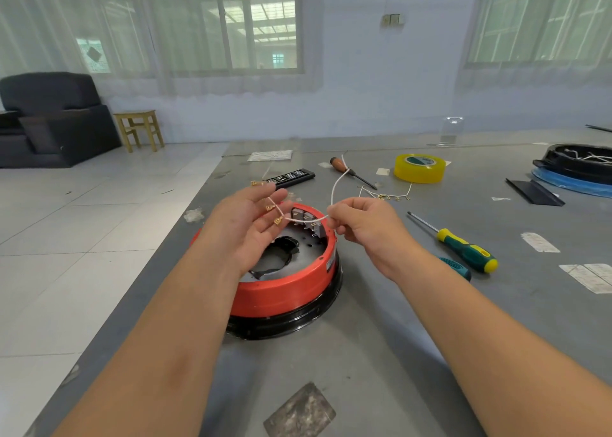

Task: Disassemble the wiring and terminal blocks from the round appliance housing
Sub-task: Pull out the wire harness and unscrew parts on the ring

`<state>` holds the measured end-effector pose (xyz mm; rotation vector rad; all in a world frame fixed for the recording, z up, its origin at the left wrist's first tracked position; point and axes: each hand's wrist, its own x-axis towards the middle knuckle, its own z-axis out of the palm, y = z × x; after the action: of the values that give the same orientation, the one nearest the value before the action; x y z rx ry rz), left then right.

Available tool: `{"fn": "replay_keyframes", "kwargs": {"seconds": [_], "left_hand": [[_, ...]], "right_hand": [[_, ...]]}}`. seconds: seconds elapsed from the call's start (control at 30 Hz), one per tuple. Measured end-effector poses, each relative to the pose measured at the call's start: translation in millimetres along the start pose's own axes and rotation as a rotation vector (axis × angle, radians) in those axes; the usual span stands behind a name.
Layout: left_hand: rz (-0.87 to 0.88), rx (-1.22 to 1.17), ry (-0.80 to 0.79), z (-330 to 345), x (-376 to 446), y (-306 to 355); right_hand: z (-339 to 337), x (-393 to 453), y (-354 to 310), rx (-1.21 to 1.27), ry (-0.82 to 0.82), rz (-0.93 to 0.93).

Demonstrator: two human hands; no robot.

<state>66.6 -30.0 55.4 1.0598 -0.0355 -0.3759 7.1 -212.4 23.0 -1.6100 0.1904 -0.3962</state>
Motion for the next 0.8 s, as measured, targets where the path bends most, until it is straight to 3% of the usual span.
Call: {"fn": "replay_keyframes", "kwargs": {"seconds": [0.17, 0.33, 0.63, 0.8], "left_hand": [[0.105, 0.29, 0.049, -18, 4, 9], [0.137, 0.622, 0.022, -29, 12, 11], [0.35, 0.522, 0.099, -28, 14, 2], [0.399, 0.489, 0.03, -22, 11, -2]], "right_hand": [[-11, 3, 3, -0.083, 0.019, 0.06], [-11, 7, 7, 0.049, 0.12, 0.049], [4, 3, 16, -0.007, 0.128, -0.055], [12, -3, 17, -0.073, 0.121, -0.114]]}}
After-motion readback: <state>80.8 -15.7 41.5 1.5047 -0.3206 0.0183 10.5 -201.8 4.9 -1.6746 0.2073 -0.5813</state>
